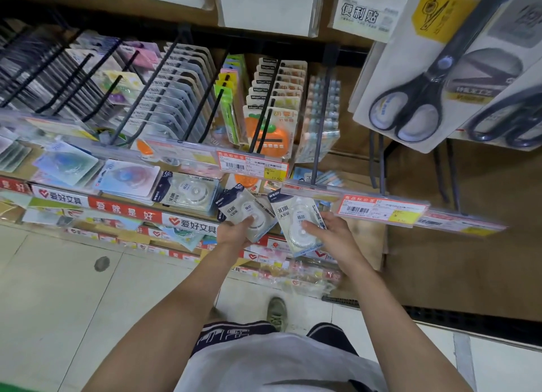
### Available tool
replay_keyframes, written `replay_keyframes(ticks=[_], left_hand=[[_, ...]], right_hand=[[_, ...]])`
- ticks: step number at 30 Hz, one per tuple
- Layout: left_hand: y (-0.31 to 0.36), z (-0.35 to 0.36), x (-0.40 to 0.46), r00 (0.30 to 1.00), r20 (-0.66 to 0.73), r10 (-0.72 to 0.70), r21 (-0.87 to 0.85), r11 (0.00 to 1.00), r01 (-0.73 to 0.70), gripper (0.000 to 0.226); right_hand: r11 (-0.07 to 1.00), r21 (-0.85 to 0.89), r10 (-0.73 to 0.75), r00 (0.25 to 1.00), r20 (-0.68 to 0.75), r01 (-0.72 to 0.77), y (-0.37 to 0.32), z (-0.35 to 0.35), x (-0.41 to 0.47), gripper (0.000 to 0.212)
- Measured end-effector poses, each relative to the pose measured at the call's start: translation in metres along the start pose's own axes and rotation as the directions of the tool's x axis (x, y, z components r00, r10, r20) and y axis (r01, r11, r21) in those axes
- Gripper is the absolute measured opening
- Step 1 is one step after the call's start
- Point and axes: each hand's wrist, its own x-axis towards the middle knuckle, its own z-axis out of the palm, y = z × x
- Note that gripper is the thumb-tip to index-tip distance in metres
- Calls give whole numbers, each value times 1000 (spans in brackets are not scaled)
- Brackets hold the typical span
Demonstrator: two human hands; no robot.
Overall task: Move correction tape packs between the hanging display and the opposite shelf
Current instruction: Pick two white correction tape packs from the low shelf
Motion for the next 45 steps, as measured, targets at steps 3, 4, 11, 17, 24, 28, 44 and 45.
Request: replay_keyframes(ticks=[3,4,11,17,24,28,44,45], left_hand=[[-5,-8,-3,999,5,53,-73,996,-52,27],[-6,-13,-7,998,6,58,-82,995,-57,29],[-12,-51,-39,995,37,94,-304,950,-78,35],[-27,-122,-51,986,-51,158,-376,912,-165,54],[-44,-219,-61,958,-231,168,-552,788,-271,19],[-45,-286,-67,938,-332,97,-645,703,-300,27],[-30,-548,-67,764,-638,90,-588,584,-560,24],[-26,-560,-66,752,-653,86,-569,599,-563,24]], right_hand=[[1000,-26,6,999,35,-5,-4,7,-1,19],[999,-40,16,999,47,-14,-4,10,-2,18],[992,-123,57,983,177,-35,-11,51,-1,14],[991,-121,87,960,267,-56,-23,112,1,9],[975,-219,104,918,382,-19,-31,211,-9,17],[968,-252,142,858,493,-15,-38,284,-17,18],[955,-246,70,682,728,165,-72,604,-61,29],[953,-247,69,667,741,175,-73,620,-64,44]])
